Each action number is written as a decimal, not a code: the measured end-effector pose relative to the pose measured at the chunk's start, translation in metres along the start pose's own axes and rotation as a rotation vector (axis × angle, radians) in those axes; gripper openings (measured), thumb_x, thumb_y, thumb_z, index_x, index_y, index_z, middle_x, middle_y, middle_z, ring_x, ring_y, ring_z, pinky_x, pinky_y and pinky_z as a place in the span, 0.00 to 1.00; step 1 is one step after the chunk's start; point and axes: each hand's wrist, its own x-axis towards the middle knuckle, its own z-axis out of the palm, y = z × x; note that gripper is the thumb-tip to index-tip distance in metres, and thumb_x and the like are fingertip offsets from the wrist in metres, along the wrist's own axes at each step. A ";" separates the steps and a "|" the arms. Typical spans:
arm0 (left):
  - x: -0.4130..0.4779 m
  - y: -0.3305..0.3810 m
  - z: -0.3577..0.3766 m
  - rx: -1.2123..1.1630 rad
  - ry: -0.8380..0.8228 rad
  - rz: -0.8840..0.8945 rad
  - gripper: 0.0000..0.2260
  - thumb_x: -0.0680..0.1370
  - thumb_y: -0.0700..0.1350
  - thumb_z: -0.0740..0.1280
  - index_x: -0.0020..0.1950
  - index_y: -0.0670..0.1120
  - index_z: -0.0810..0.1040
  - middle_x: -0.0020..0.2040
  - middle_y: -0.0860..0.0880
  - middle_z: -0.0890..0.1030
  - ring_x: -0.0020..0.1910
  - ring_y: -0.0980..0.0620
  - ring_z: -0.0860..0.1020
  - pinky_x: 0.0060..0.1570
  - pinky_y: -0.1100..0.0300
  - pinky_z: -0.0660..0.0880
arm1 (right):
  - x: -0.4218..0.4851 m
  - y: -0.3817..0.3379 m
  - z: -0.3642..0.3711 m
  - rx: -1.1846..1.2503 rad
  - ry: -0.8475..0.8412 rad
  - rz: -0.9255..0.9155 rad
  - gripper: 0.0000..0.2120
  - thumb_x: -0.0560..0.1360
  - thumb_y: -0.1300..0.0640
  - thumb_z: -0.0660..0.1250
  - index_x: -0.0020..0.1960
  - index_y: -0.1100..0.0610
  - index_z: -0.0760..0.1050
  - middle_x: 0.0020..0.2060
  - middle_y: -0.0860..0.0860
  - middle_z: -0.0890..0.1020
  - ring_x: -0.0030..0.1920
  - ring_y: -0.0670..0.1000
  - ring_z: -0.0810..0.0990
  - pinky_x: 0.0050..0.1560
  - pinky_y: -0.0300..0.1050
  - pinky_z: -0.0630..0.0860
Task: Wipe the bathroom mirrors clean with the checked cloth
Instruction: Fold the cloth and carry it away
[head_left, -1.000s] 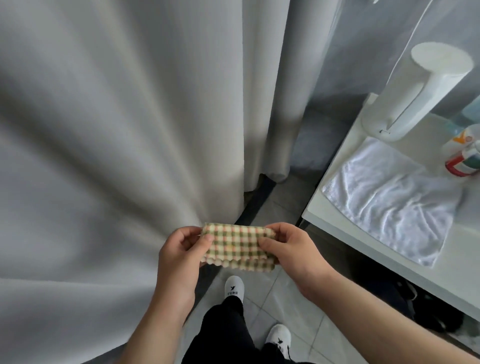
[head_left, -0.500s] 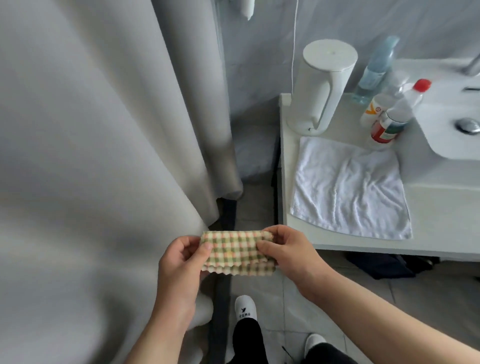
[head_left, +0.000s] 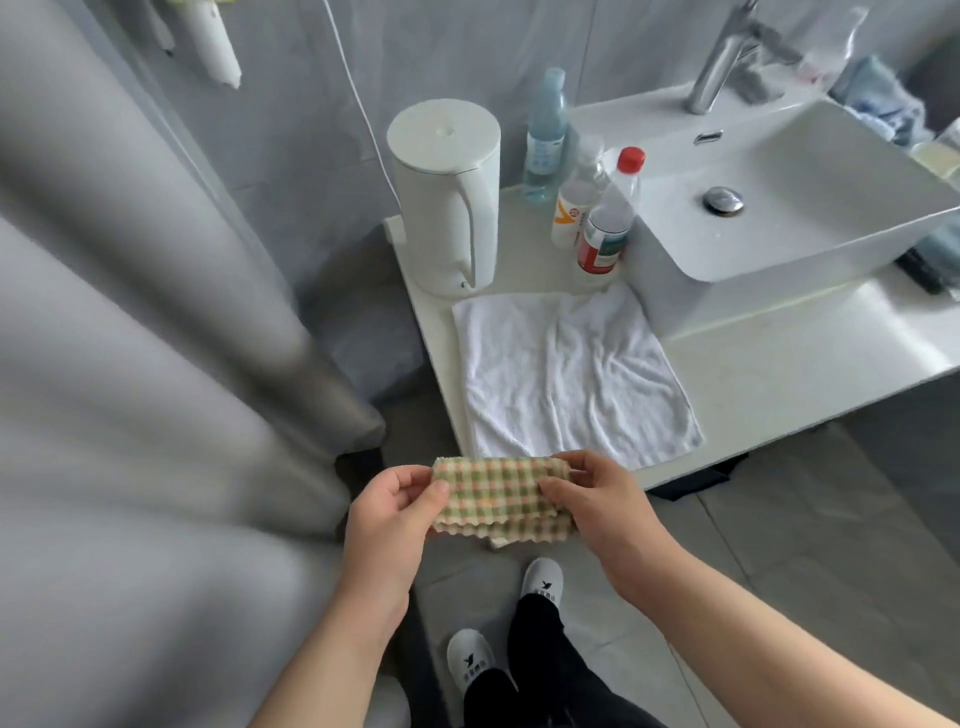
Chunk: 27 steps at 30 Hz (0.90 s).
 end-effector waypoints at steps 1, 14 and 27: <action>0.009 0.002 0.007 0.022 -0.017 -0.010 0.05 0.78 0.36 0.69 0.53 0.42 0.80 0.46 0.44 0.86 0.45 0.48 0.84 0.46 0.54 0.80 | 0.007 -0.003 -0.005 0.004 0.022 0.009 0.08 0.75 0.63 0.70 0.53 0.54 0.80 0.44 0.52 0.86 0.43 0.51 0.86 0.41 0.45 0.80; 0.124 0.008 0.102 0.253 -0.136 -0.077 0.06 0.77 0.37 0.70 0.52 0.44 0.81 0.45 0.47 0.85 0.42 0.54 0.84 0.42 0.61 0.81 | 0.132 -0.017 -0.055 0.025 0.220 0.100 0.12 0.74 0.67 0.66 0.56 0.57 0.76 0.47 0.53 0.85 0.44 0.53 0.84 0.42 0.44 0.77; 0.177 -0.016 0.118 1.267 -0.563 0.659 0.26 0.85 0.51 0.56 0.81 0.45 0.56 0.82 0.47 0.52 0.81 0.48 0.49 0.77 0.57 0.43 | 0.183 -0.003 -0.037 -0.964 0.099 -0.338 0.22 0.79 0.56 0.67 0.72 0.49 0.71 0.75 0.49 0.67 0.72 0.56 0.67 0.68 0.51 0.68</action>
